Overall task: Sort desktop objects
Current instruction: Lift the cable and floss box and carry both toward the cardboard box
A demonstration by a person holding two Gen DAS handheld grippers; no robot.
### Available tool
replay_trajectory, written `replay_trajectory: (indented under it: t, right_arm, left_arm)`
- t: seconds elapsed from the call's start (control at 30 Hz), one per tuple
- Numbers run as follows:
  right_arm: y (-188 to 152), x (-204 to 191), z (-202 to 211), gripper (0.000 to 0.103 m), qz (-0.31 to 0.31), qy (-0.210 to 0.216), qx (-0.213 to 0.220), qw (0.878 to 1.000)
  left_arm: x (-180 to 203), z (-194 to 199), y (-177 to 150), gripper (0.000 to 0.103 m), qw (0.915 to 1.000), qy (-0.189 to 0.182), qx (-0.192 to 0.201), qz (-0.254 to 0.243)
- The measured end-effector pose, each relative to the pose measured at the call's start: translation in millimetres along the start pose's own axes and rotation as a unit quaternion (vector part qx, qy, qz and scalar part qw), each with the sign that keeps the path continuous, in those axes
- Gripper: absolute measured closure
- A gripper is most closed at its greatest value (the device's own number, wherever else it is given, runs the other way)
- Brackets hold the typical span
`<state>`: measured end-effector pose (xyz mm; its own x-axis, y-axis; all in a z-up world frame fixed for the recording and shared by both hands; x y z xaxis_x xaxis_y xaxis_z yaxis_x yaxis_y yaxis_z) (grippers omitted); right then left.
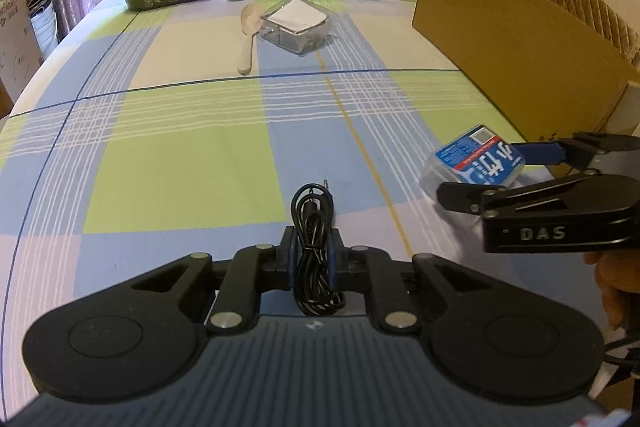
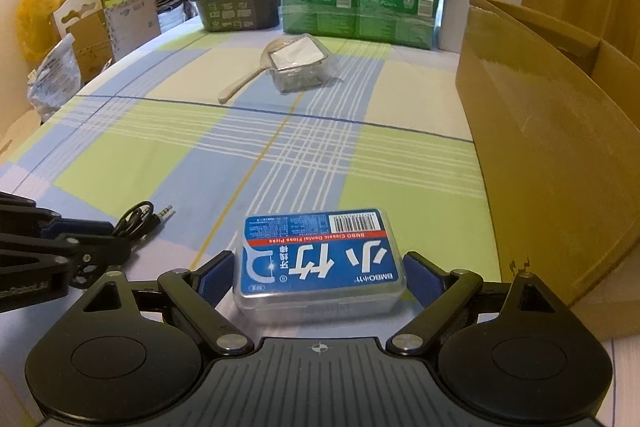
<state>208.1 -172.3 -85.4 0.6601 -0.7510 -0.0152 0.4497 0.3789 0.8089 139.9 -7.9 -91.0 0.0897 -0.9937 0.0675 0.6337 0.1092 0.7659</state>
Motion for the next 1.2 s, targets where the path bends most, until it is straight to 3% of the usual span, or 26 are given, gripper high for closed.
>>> replay_trajectory:
  t: [0.27,0.67,1.2]
  right_arm:
    - [1,-6,6,0.020,0.017,-0.017,-0.001,1.000]
    - [6,-16,61,0.020,-0.002,-0.019,0.008,1.000]
    - [17,-16,129,0.020,-0.012,-0.024,0.048,0.999]
  left_arm:
    - [2,7,0,0.092,0.9999,0.004,-0.003,0.010]
    - [22,40,-2,0.092,0.9995,0.001,-0.020,0.026]
    - [45,91,5,0.092,0.9997,0.009,-0.009,0.021]
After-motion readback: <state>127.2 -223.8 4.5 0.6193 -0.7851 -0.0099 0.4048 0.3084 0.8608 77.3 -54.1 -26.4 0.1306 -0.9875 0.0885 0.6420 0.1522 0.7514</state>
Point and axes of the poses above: each gripper's, at about its wrist camera, not at the fingertips, and z roughly against the way its jaws point, x to its right, y to its top, the point moved 2 cm from there along -z, roughly the way its jaws point, and after that the axes turned 9 degrees about x, right-handed, at the moved point
